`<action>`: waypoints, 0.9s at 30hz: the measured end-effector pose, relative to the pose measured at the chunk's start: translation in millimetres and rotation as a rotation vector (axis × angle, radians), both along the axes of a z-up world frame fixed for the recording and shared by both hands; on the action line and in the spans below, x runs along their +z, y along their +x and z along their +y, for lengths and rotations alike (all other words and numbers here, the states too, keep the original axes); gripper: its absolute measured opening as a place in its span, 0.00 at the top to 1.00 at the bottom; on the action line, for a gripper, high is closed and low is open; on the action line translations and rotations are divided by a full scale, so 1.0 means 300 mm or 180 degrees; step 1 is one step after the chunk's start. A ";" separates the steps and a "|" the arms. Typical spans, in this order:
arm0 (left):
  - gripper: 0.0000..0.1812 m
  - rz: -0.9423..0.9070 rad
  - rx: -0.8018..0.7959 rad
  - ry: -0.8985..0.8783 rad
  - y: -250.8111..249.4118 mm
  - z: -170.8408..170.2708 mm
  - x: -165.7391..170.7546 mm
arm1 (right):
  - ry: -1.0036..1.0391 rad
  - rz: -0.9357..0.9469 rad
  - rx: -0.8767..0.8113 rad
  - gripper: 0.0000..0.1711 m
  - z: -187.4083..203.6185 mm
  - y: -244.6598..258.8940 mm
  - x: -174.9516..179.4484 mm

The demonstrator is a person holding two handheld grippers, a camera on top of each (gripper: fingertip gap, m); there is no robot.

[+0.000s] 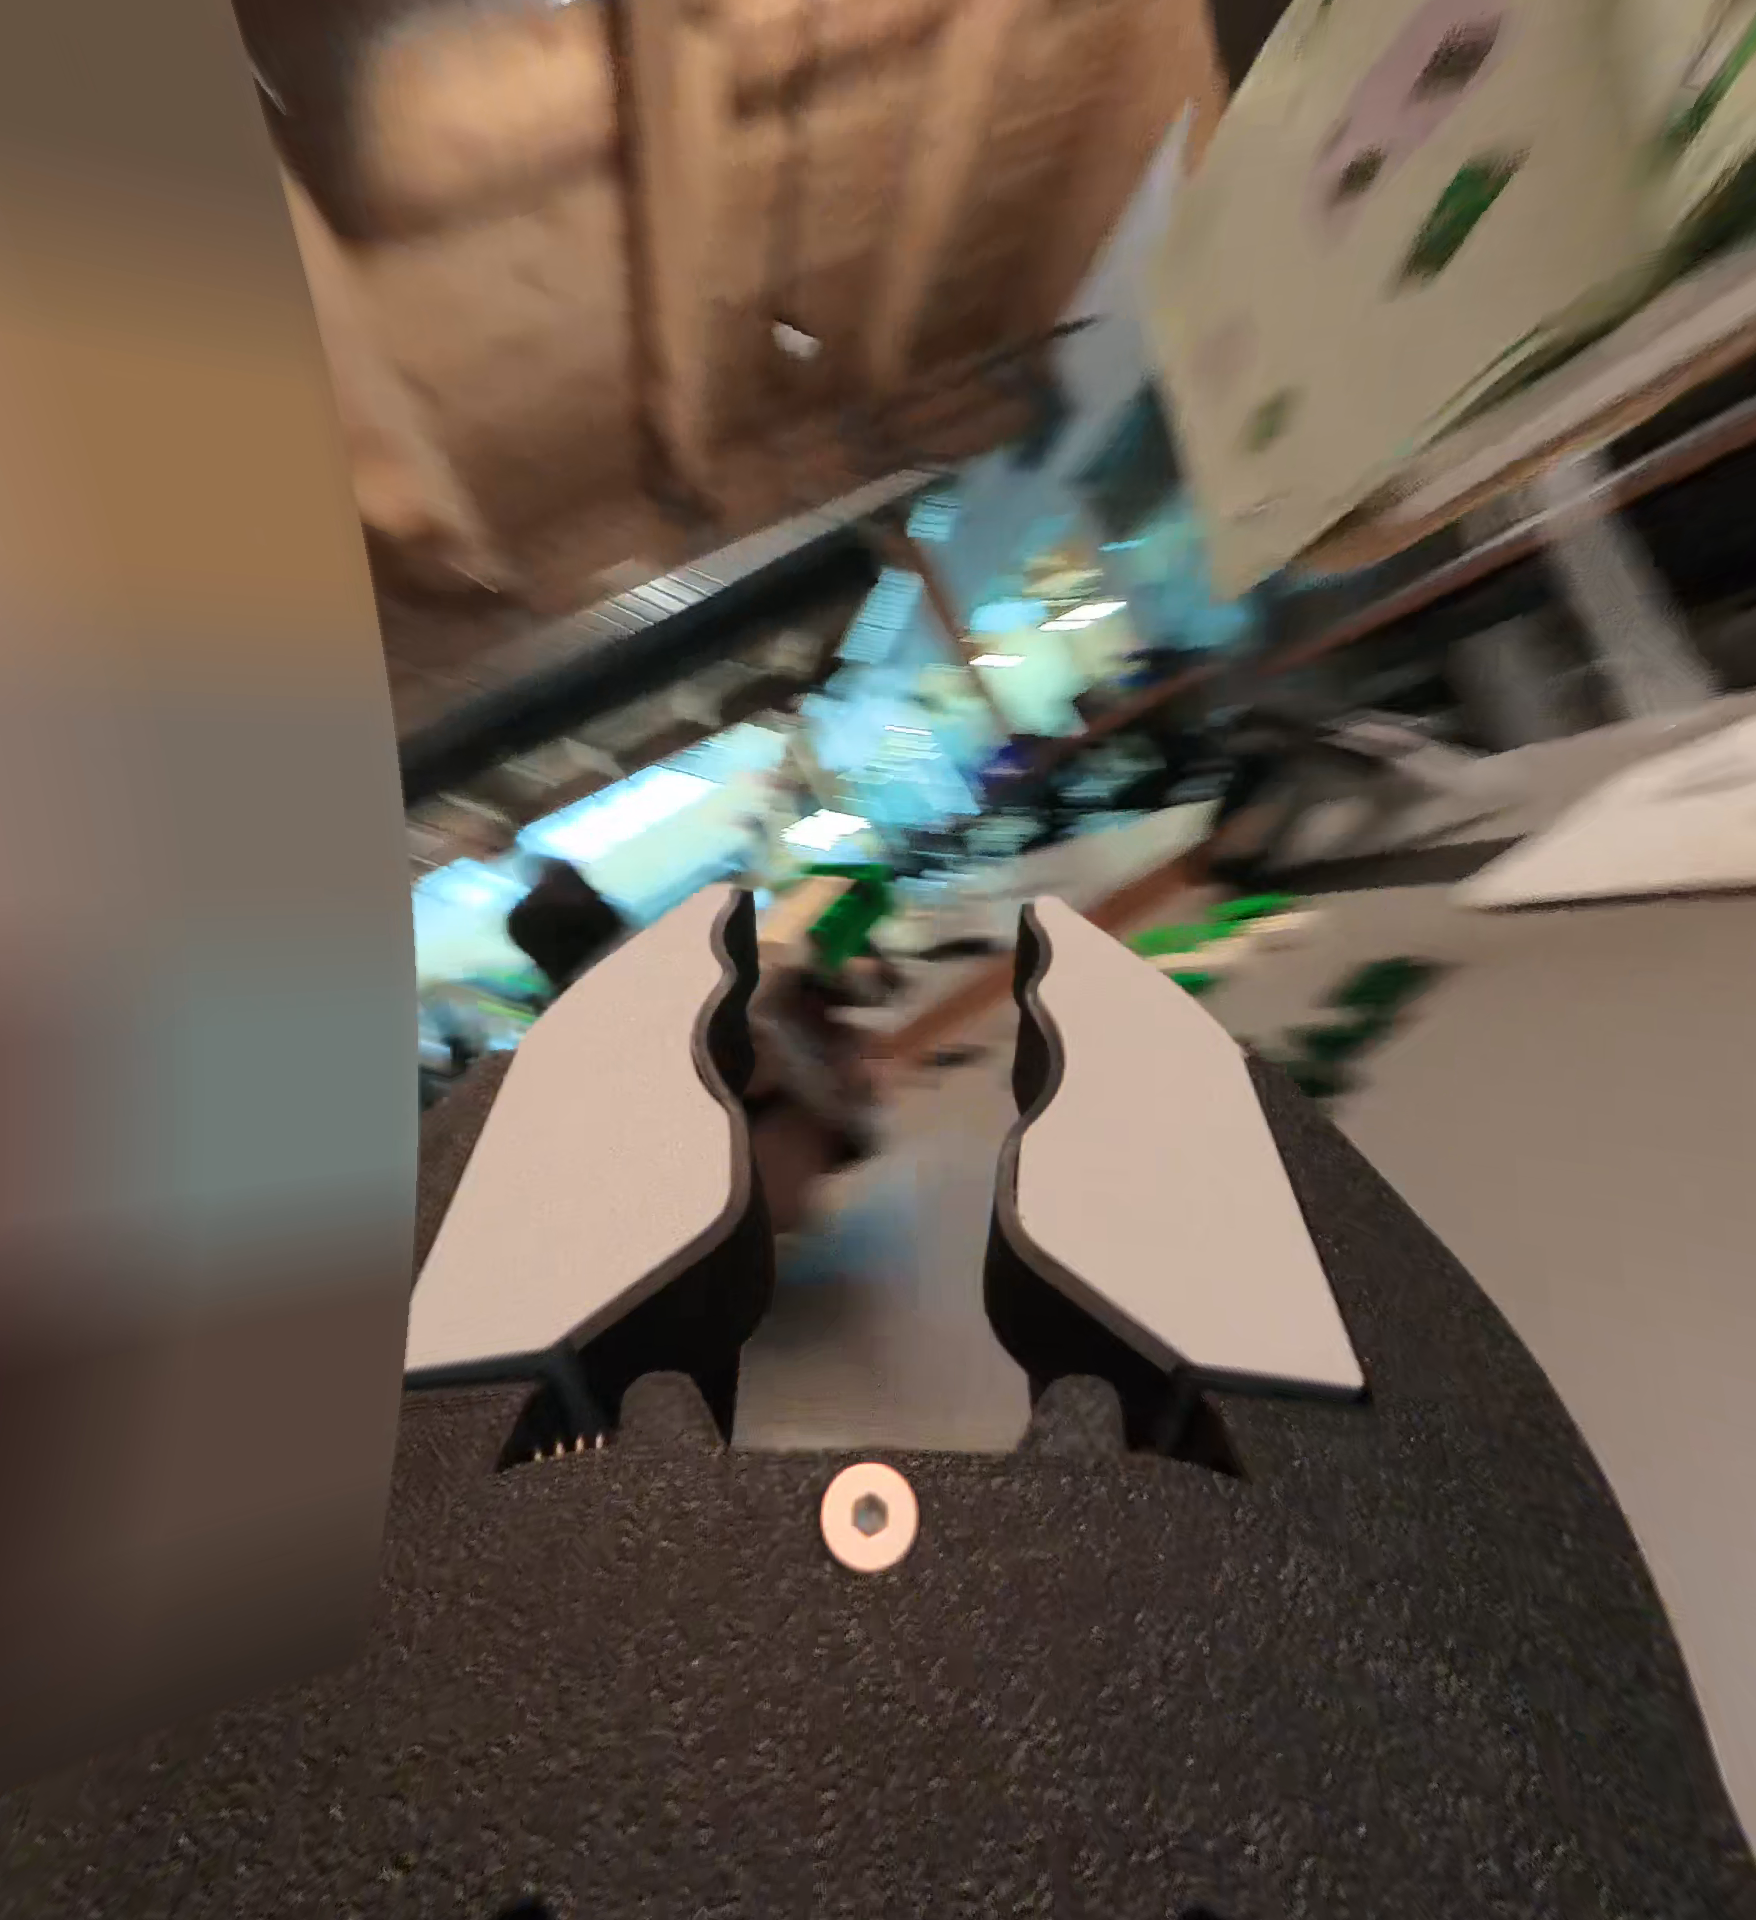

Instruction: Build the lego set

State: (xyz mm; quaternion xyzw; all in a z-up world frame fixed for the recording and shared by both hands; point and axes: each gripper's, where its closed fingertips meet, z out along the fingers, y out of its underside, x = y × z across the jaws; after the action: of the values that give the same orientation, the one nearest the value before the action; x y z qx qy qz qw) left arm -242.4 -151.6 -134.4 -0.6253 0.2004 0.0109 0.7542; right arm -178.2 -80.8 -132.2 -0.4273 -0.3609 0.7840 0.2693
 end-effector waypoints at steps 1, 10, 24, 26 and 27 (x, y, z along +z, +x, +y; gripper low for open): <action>0.81 -0.0102 0.0120 0.0043 -0.031 -0.010 -0.006 | 0.0254 -0.0024 -0.0224 0.73 0.017 -0.009 -0.009; 0.81 -0.0803 0.0510 -0.0057 -0.151 -0.022 -0.056 | 0.1946 0.0059 -0.0551 0.72 -0.011 -0.133 -0.046; 0.81 -0.1841 -0.0163 -0.0590 -0.043 0.034 -0.087 | 0.4358 0.0547 -0.1162 0.79 -0.197 -0.300 -0.118; 0.81 -0.1850 -0.0170 -0.0645 -0.040 0.039 -0.094 | 0.4451 0.0582 -0.1226 0.82 -0.193 -0.301 -0.120; 0.81 -0.1863 -0.0178 -0.0687 -0.038 0.042 -0.098 | 0.4476 0.0619 -0.1260 0.83 -0.193 -0.298 -0.116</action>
State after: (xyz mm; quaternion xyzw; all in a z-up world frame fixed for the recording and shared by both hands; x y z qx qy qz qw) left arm -253.8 -139.0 -164.0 -0.6725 -0.0081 -0.2117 0.7091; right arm -267.5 -138.7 -167.0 -0.1394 -0.6690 0.3385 0.6469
